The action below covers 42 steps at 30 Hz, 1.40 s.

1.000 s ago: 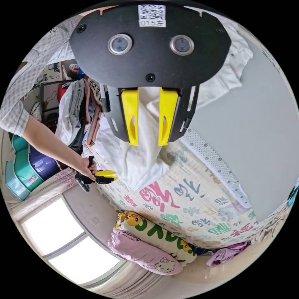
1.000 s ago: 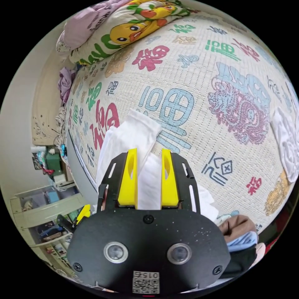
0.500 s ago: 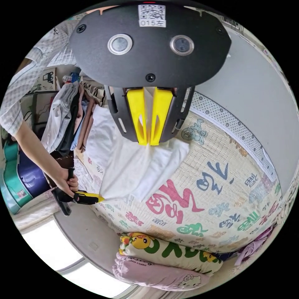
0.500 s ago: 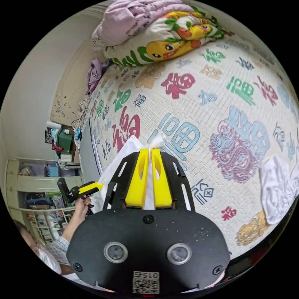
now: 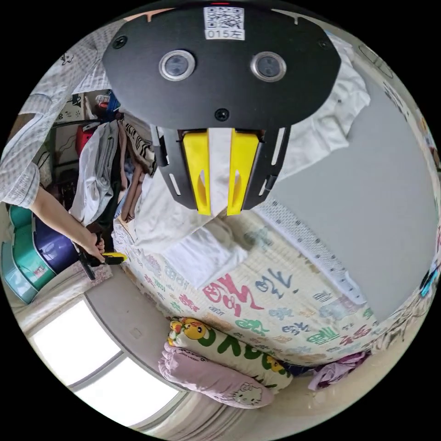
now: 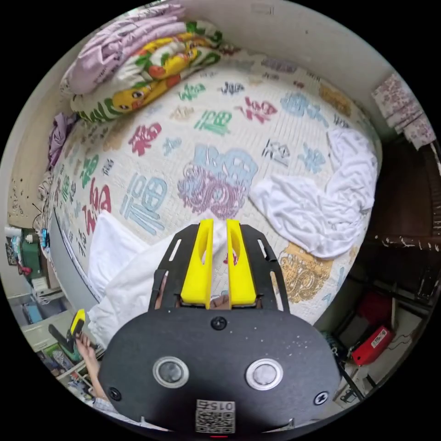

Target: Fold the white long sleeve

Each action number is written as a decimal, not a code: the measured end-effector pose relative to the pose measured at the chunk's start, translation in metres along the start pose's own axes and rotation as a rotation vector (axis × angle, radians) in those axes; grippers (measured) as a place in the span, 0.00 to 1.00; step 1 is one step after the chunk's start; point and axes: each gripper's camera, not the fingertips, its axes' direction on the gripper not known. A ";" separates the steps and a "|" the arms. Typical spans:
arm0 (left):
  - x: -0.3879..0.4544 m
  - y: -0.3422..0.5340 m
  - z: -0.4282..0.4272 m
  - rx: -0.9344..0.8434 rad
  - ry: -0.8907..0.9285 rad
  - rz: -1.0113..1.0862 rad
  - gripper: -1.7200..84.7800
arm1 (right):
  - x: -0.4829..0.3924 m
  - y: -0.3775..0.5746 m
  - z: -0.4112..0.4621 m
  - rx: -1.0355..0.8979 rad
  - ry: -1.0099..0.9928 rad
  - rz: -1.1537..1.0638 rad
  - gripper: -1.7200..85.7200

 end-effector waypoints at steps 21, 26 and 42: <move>-0.189 0.274 -0.121 -0.143 -0.313 -0.473 0.02 | -0.504 0.381 0.169 -0.262 0.005 -1.333 0.01; -0.200 0.291 -0.128 -0.176 -0.383 -0.430 0.01 | -0.525 0.391 0.187 -0.206 0.049 -1.310 0.01; -0.161 0.459 -0.221 0.044 -0.153 -0.625 0.10 | -0.420 0.449 0.163 -0.330 -0.156 -1.229 0.04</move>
